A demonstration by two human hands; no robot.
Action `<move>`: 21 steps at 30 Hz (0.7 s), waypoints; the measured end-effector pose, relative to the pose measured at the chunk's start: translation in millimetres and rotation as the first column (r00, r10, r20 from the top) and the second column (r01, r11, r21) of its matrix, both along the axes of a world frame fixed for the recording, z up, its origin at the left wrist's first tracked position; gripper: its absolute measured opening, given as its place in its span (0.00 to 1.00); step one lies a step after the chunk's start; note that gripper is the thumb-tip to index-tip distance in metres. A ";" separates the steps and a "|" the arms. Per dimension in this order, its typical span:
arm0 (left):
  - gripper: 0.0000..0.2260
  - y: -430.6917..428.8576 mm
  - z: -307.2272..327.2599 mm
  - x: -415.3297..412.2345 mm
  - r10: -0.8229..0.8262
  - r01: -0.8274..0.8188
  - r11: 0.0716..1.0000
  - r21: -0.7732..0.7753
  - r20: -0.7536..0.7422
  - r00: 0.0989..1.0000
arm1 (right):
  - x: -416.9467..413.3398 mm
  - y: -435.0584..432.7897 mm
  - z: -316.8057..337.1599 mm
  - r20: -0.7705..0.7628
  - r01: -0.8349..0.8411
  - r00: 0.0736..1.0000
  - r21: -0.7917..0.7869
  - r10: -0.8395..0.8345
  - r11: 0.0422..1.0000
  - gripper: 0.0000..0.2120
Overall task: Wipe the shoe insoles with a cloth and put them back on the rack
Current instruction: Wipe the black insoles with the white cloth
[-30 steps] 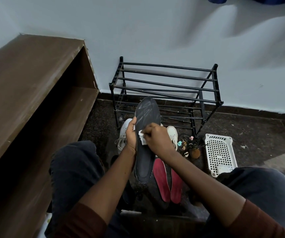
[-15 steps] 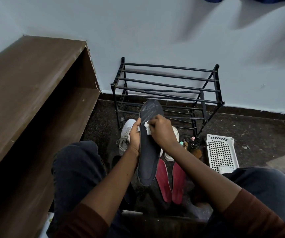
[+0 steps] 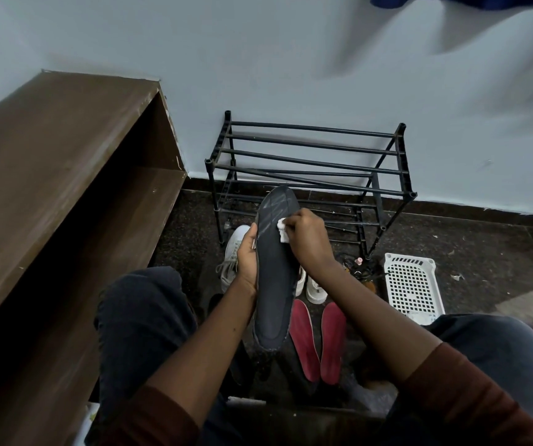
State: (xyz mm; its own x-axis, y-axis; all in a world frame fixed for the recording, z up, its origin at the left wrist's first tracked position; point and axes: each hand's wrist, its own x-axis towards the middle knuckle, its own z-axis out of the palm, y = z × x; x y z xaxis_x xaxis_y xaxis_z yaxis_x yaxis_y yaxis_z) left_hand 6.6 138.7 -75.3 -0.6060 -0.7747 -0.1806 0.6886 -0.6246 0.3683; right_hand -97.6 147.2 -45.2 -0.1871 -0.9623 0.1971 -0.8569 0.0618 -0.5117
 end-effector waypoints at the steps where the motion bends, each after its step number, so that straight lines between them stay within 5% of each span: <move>1: 0.27 -0.4 0.1 0.4 -0.006 0.006 1.000 -0.004 0.002 1.000 | -0.5 -1.5 -0.3 0.000 0.004 1.000 -0.008 -0.004 1.000 0.08; 10: 0.18 -5.8 -8.6 -2.7 0.091 -0.104 0.990 0.092 0.142 0.986 | 11.6 23.8 -10.6 0.111 0.052 0.992 0.071 -0.060 0.996 0.10; 12: 0.23 -5.9 -9.8 -2.9 0.115 -0.143 0.981 0.130 0.203 0.973 | 16.8 38.5 -15.9 0.141 0.044 0.988 0.104 -0.058 0.994 0.10; 21: 0.23 10.8 0.0 -1.4 -0.027 -0.029 0.992 0.121 0.439 0.898 | 9.5 35.0 -21.5 0.099 0.106 0.989 0.045 -0.110 0.993 0.09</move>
State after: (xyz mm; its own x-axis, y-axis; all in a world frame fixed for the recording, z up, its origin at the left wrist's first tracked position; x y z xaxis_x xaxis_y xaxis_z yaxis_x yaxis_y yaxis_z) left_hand 5.2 149.5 -75.4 -0.4424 -0.7303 -0.5206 0.4749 -0.6831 0.5548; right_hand -88.1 182.2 -66.7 -0.3071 -0.9421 0.1344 -0.7883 0.1727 -0.5905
